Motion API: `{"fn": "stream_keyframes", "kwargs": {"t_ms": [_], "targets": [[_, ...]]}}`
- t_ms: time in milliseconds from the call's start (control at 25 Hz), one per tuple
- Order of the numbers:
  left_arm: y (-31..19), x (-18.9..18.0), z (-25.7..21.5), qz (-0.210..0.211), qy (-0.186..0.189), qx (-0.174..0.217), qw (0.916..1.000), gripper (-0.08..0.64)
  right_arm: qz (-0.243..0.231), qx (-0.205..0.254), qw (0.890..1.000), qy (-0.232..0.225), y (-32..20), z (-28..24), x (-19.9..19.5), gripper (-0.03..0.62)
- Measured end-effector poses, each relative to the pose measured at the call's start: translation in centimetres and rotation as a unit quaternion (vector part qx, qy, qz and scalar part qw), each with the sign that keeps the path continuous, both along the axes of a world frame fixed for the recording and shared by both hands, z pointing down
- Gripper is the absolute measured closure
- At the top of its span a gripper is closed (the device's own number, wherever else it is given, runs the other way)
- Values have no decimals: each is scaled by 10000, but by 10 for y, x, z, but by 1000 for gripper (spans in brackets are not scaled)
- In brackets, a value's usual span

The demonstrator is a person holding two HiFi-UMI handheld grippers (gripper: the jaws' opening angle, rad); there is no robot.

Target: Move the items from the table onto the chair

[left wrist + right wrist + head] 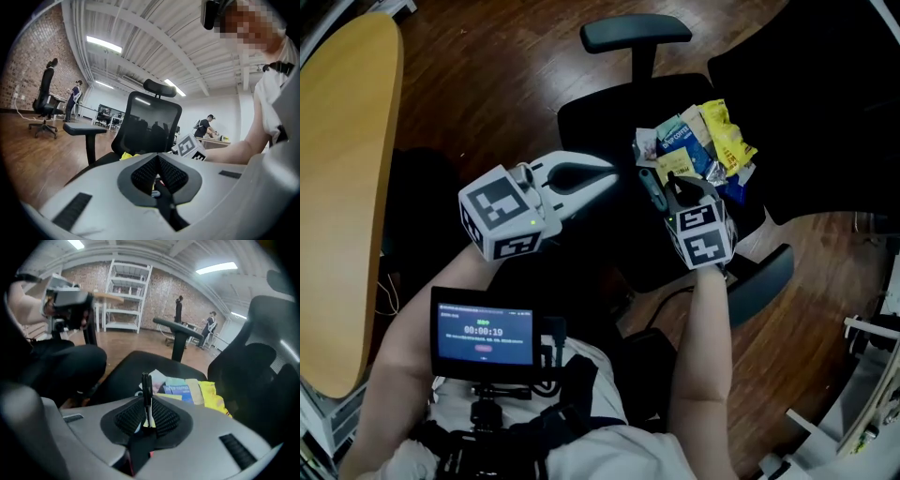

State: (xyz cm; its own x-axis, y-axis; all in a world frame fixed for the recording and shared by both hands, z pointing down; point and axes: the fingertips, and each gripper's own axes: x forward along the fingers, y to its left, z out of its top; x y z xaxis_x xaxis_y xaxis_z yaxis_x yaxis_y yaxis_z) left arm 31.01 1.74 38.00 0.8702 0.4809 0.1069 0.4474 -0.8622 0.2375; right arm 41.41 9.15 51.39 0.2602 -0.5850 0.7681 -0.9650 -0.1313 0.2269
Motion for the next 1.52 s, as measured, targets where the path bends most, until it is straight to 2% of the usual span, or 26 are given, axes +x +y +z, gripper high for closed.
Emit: {"fn": "stream_keyframes", "kwargs": {"t_ms": [120,360,600,760,840,920,1000,1120,1200,1280,1400,1520], "targets": [[0,-2,2,-11,-28,-27,10000,554,-28,-749,9971,149,-1,34,14,532],[1,-9,-5,-21,20,9,10000,554,-158,-1349,9902,329,-11,65,21,532],[-4,-15,-6,-126,-2,-5,9999,554,-187,-1403,9893,342,-8,71,26,528],[-3,-16,-5,-141,-24,31,9999,554,-186,-1426,9891,325,-4,66,25,462],[-4,-16,-5,-167,-27,28,9999,554,-185,-1353,9897,436,-6,56,25,460],[-5,-17,-6,-188,-23,34,9998,554,-126,-1072,9923,600,-11,37,24,460],[-7,-17,-6,-213,-34,47,9998,554,-43,-563,9964,636,-19,13,19,462],[-12,-16,-6,-329,-94,81,9994,554,14,469,9978,468,-33,-28,5,523],[-17,-14,-5,-449,-158,133,9988,554,5,1232,9922,213,-44,-56,-8,558],[-21,-14,-4,-531,-257,214,9980,554,-7,1975,9801,-199,-56,-84,-22,581],[-24,-13,-9,-517,-259,256,9980,554,-199,2942,9509,-934,-80,-124,-47,588],[-30,-13,-22,-541,-106,302,9980,554,-497,3565,9240,-1293,-106,-164,-70,588]]}}
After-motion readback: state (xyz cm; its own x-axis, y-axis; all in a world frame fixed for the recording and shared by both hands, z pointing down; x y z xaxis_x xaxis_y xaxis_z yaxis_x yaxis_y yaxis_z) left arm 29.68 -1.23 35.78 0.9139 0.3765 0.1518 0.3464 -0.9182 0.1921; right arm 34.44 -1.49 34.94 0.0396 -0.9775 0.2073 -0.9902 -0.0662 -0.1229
